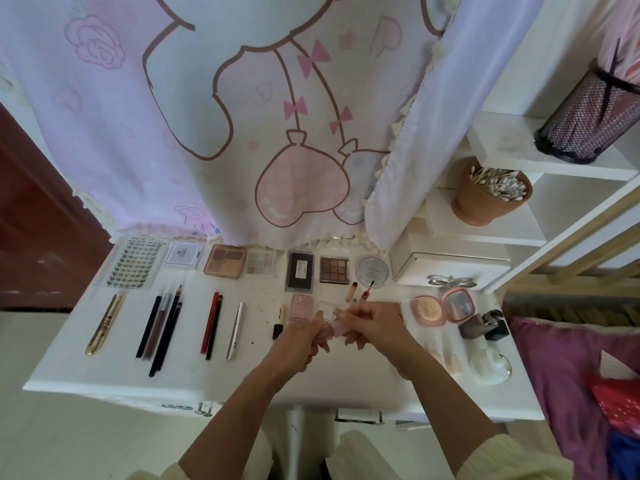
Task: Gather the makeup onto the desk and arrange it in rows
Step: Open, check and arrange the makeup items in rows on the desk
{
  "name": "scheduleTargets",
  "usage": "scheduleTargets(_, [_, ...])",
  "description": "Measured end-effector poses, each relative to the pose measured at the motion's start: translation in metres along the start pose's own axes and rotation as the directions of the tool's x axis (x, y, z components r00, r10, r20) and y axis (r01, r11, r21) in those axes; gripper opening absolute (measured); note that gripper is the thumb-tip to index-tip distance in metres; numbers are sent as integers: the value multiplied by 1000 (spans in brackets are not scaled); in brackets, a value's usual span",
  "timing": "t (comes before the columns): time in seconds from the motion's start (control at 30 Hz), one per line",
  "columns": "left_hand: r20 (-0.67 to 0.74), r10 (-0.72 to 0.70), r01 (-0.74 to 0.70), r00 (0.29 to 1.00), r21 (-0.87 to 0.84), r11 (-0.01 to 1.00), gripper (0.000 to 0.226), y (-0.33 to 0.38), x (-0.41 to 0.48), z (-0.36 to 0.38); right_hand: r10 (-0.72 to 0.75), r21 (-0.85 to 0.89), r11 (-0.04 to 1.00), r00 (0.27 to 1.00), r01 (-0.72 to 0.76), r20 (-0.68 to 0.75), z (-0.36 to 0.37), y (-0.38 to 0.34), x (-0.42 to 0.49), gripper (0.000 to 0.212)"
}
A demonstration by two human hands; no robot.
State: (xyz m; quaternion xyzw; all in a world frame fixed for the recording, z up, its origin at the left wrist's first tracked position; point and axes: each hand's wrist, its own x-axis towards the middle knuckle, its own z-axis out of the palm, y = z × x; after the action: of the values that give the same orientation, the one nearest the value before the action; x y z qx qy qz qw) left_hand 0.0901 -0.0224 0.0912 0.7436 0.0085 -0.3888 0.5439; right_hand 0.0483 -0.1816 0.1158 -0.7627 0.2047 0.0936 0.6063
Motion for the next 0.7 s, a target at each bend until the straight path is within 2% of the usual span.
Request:
scheduleTargets(0.1, [-8,-22,22,1000,-11,1000,53,0,2,-1,-7,69,998,999,4,42,-3,0,1,21])
scheduleTargets(0.23, [-14,-38,38,999,-30,999,50,1,3,-1,15,59,998,999,-17,34,-1,-2,1,22])
scheduleTargets(0.37, [-17,-13,13,1000,2,1000,47,2,2,0,70,-111,991,997,-72,-17,4,-6,1,45])
scheduleTargets(0.43, [-9,-11,11,1000,2,1000,47,2,2,0,49,-136,989,999,-50,-11,2,-5,1,40])
scheduleTargets(0.53, [1,4,-4,1000,-3,1000,48,2,2,-1,25,-20,1000,998,-24,59,-5,-4,3,28])
scheduleTargets(0.63, [4,11,-11,1000,7,1000,48,2,2,-2,38,-36,999,996,-35,79,-6,-2,5,29])
scheduleTargets(0.7, [17,7,-7,1000,11,1000,48,2,2,-1,79,-96,993,995,-74,52,-3,-3,4,41])
